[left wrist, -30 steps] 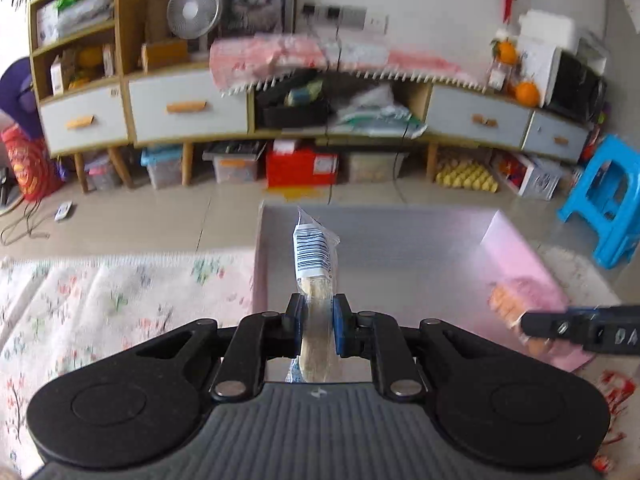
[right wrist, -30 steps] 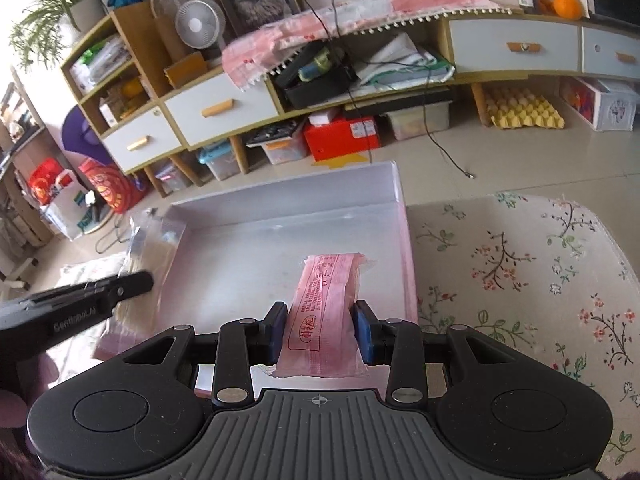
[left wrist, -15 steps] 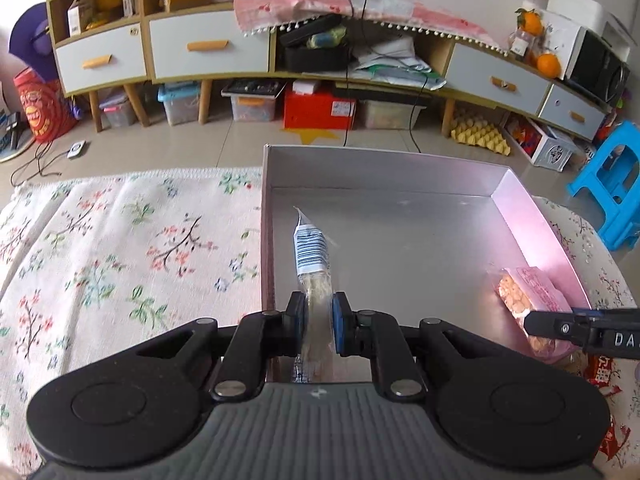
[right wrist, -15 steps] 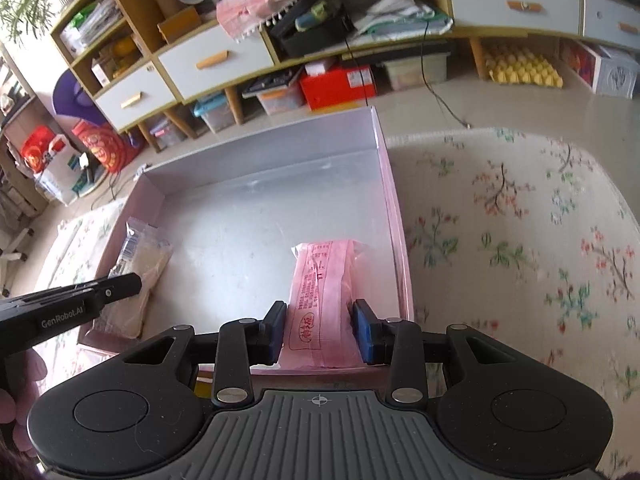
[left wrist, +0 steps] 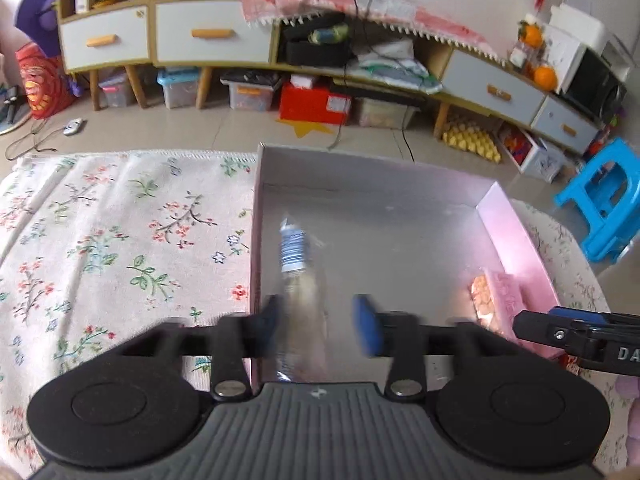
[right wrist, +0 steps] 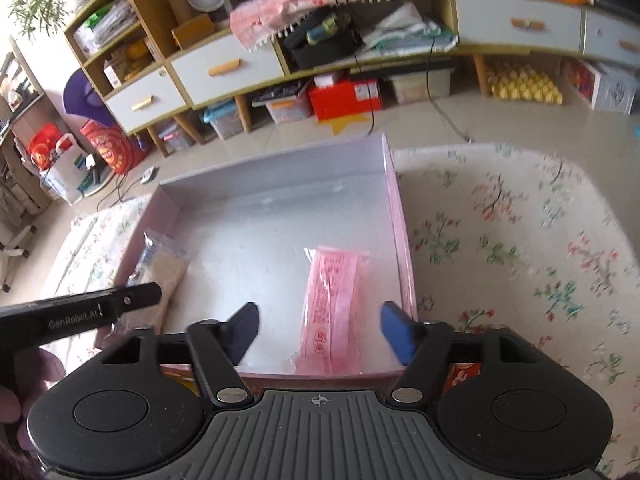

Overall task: Organize snacks
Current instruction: 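Carry both snacks into the pink box and open both tools, then lift both open tools out of the box back over the pile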

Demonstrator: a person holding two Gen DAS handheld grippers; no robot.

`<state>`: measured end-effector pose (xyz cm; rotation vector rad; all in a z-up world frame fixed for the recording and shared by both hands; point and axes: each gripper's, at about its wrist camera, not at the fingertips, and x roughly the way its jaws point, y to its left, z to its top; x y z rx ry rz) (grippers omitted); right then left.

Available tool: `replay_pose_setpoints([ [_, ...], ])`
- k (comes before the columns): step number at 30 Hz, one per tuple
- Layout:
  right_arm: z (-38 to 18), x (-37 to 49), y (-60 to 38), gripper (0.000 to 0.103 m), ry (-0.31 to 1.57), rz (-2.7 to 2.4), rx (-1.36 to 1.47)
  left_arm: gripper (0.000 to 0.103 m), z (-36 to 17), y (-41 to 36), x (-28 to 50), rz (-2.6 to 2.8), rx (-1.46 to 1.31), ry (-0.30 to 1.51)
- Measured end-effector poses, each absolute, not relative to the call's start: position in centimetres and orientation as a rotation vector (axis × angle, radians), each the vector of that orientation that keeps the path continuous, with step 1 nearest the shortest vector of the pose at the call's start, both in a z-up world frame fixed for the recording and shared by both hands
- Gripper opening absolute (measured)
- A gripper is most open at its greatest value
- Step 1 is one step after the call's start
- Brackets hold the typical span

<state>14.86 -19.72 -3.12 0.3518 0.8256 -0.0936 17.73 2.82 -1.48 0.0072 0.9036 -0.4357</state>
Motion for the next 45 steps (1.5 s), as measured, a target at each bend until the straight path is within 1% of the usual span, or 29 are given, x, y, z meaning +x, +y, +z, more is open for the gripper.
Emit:
replay_pose_setpoints([
  [2, -2.3, 14.3, -19.4, 0.073, 0.817, -0.089, 0.346, 0.061, -1.0, 2.7, 16.9, -0.446, 0.013, 0.881],
  [4, -1.7, 13.7, -19.3, 0.077, 0.811, -0.085, 0.342, 0.066, -0.6, 2.6, 16.3, -0.445, 0.028, 0.871],
  [6, -1.0, 12.9, -19.0, 0.08, 0.8, -0.087, 0.327, 0.079, -0.2, 2.7, 15.8, -0.436, 0.028, 0.864],
  [9, -0.2, 11.9, -18.4, 0.08, 0.792, -0.081, 0.302, 0.086, 0.5, 3.1, 15.1, -0.431, 0.023, 0.853],
  [11, 0.2, 11.1, -18.0, 0.083, 0.793, -0.079, 0.298, 0.09, 0.9, 3.3, 14.6, -0.425, 0.033, 0.855],
  [12, 0.3, 10.8, -17.9, 0.087, 0.794, -0.079, 0.301, 0.093, 1.0, 3.4, 14.3, -0.422, 0.042, 0.855],
  [13, 0.5, 10.4, -17.8, 0.089, 0.796, -0.079, 0.305, 0.094, 1.2, 3.5, 13.9, -0.419, 0.051, 0.853],
  [15, 0.7, 9.7, -17.5, 0.089, 0.801, -0.08, 0.304, 0.096, 1.3, 3.7, 13.2, -0.417, 0.065, 0.852],
  [22, 1.4, 7.3, -17.0, 0.089, 0.833, -0.096, 0.309, 0.098, 1.5, 4.9, 11.2, -0.389, 0.062, 0.902],
  [26, 1.7, 6.0, -16.6, 0.09, 0.847, -0.097, 0.309, 0.102, 1.6, 5.4, 10.1, -0.389, 0.047, 0.919],
  [33, 1.1, 3.9, -15.7, 0.09, 0.848, -0.048, 0.277, 0.103, 1.1, 5.6, 8.3, -0.417, 0.069, 0.918],
  [37, 0.4, 2.8, -14.6, 0.09, 0.839, -0.038, 0.196, 0.103, 0.4, 5.9, 7.1, -0.411, 0.095, 0.887],
  [45, -1.3, 2.1, -14.8, 0.09, 0.869, -0.036, 0.141, 0.103, -1.6, 5.9, 6.3, -0.431, 0.107, 0.926],
])
